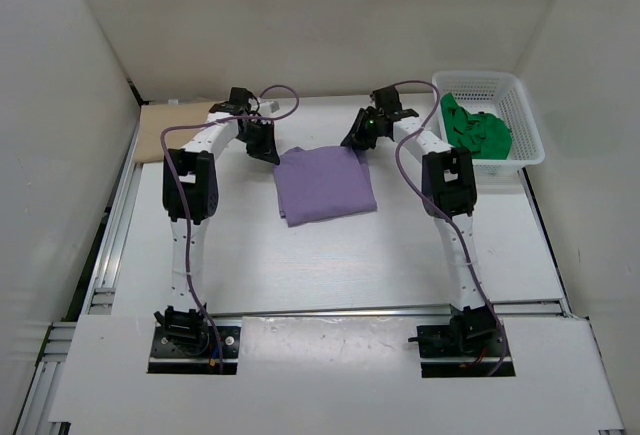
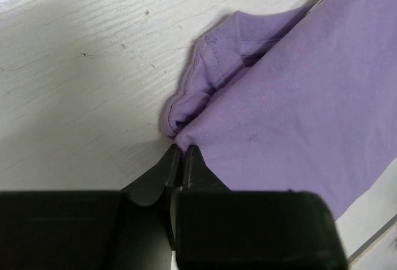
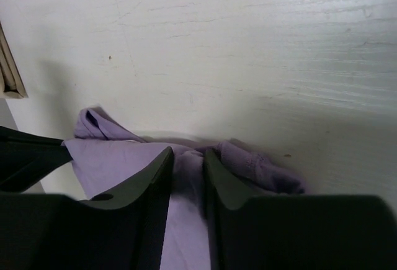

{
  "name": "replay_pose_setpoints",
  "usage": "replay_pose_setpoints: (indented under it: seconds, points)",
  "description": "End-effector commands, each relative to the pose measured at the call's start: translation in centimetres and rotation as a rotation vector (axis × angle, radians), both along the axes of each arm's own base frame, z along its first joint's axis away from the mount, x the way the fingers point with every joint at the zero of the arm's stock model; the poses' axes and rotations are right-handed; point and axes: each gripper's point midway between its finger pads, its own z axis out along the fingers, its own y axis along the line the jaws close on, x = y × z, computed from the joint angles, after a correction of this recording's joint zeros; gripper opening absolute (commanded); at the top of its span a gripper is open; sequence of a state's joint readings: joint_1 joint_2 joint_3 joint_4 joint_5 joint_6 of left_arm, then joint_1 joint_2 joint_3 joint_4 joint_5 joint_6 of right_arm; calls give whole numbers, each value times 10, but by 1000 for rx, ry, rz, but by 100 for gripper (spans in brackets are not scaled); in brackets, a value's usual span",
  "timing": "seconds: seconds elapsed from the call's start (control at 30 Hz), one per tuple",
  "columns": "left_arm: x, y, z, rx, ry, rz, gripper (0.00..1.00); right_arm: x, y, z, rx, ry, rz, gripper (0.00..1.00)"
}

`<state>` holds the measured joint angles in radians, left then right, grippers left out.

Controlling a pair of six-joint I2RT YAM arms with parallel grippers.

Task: Fold and stack the t-shirts
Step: Fold the long partially folded tshirt into a neat square, then smooth out wrinkles on the folded tshirt

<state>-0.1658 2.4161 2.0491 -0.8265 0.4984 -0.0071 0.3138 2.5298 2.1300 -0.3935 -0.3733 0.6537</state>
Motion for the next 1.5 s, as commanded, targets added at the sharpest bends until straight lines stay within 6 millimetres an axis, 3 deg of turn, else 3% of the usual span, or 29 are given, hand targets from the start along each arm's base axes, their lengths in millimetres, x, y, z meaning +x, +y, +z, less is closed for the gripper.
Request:
replay_pose_setpoints:
  seconds: [0.0,0.1,0.17,0.2,0.23,0.27,0.3,0.37,0.6,0.67,0.7,0.8,0.9,0.97,1.0,1.03,1.13,1.17,1.2,1.23,1.27,1.3,1.33,1.4,1.47]
  points:
    - [11,-12,37,-57,-89,-32,10,3,-3,21,18,-9,-24,14]
    - [10,-11,62,-64,-133,-33,10,-1,-4,45,30,-25,-31,0]
    - [8,-11,80,-68,-163,-34,10,-7,-6,57,33,-34,-31,0]
    - [8,-13,87,-81,-173,-40,10,-10,-7,79,43,-64,-30,0]
    - [5,-20,93,-91,-182,-55,10,-14,-8,87,45,-70,-30,0]
    - [4,-21,99,-101,-191,-60,10,-22,-12,81,29,-50,-39,0]
    - [3,-21,109,-104,-210,-61,10,-26,-15,100,37,-71,-52,0]
    - [-4,-33,114,-107,-214,-87,10,-37,-15,117,36,-91,-51,0]
    - [-12,-50,137,-137,-254,-129,10,-71,-24,122,6,-69,-48,0]
    - [-7,-52,151,-143,-291,-130,10,-75,-38,117,-25,-58,-94,0]
    - [-6,-58,148,-144,-289,-141,10,-75,-41,115,-37,-55,-117,0]
    - [5,-58,141,-129,-298,-130,10,-66,-60,114,-64,-55,-198,0]
    - [13,-54,128,-94,-293,-108,10,-49,-71,100,-71,-34,-240,0]
    - [22,-49,116,-58,-294,-86,10,-31,-76,96,-76,-42,-272,0]
    - [25,-46,107,-37,-286,-74,10,-24,-80,83,-83,-25,-282,0]
    - [29,-47,107,-39,-296,-74,10,-12,-77,91,-72,-52,-284,0]
    - [35,-44,90,-6,-280,-56,10,1,-79,65,-91,-6,-291,11]
    - [37,-41,82,12,-271,-47,10,12,-75,73,-71,-33,-284,21]
    - [39,-39,84,22,-282,-39,10,13,-75,55,-83,0,-282,48]
    - [43,-38,80,33,-286,-32,13,17,-74,52,-83,-1,-282,55]
    - [45,-34,71,55,-276,-20,29,21,-77,49,-104,-13,-292,58]
    - [48,-33,75,66,-292,-11,47,26,-83,52,-107,-24,-308,64]
    - [53,-26,77,101,-308,14,58,28,-83,56,-103,-34,-309,65]
    - [57,-19,70,144,-307,39,62,31,-85,66,-118,-71,-299,66]
    - [63,-5,82,209,-346,88,62,29,-82,80,-107,-99,-268,66]
